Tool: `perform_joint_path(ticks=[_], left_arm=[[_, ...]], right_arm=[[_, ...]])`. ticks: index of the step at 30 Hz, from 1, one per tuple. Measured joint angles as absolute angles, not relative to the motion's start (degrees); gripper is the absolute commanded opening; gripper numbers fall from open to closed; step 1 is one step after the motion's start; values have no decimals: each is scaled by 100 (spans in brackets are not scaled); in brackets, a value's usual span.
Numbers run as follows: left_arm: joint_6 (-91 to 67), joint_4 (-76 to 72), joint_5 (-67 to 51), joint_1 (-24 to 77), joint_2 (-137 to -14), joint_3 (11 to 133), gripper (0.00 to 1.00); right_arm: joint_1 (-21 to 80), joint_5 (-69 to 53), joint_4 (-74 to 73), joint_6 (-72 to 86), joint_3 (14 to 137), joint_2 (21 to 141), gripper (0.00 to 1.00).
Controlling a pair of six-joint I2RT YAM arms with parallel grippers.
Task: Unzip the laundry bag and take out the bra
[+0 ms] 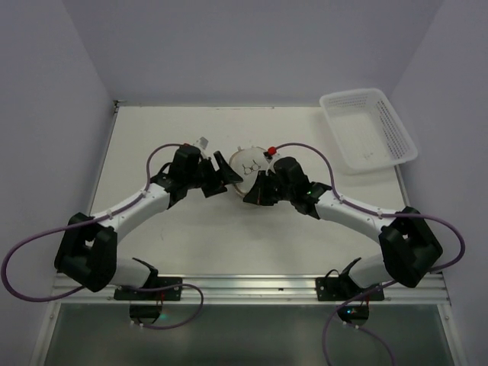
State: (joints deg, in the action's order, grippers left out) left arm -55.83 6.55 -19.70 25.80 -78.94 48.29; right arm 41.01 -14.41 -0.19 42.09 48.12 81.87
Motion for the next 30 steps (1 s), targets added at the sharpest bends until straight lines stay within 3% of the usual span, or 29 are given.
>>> perform_joint_path(ticks=[2,5,6,9,14,19,28,30], left_arm=[[-5704,574,-1881,2884,-7918,4766,68],[-5887,427,-1839,3251,-8073,4722,45],[-5933,392,-1826,3310,-8147,4716,29],[-6062,305,-1745,3341,-8217,4705,1],[-5942,484,-1649,3199,-8073,4700,0],[-5686,613,-1959,2777,-7802,4615,0],[-4797,1146,-2781,2283,-7861,4995,0],[-4648,1306,-2823,2191,-8145,5363,9]], right_arm=[[4115,-1439,-12,4224,4816,8187,0],[4125,-1439,-12,4230,4816,8187,0],[4125,-1435,-12,4230,4816,8187,0],[4141,-1389,-73,4193,4790,8184,0],[3870,-1280,-174,4003,4405,7787,0],[2936,-1500,-298,3848,3839,6912,0],[2952,-2099,-489,3492,3924,6558,0],[3037,-2080,-447,3531,3983,6700,0]])
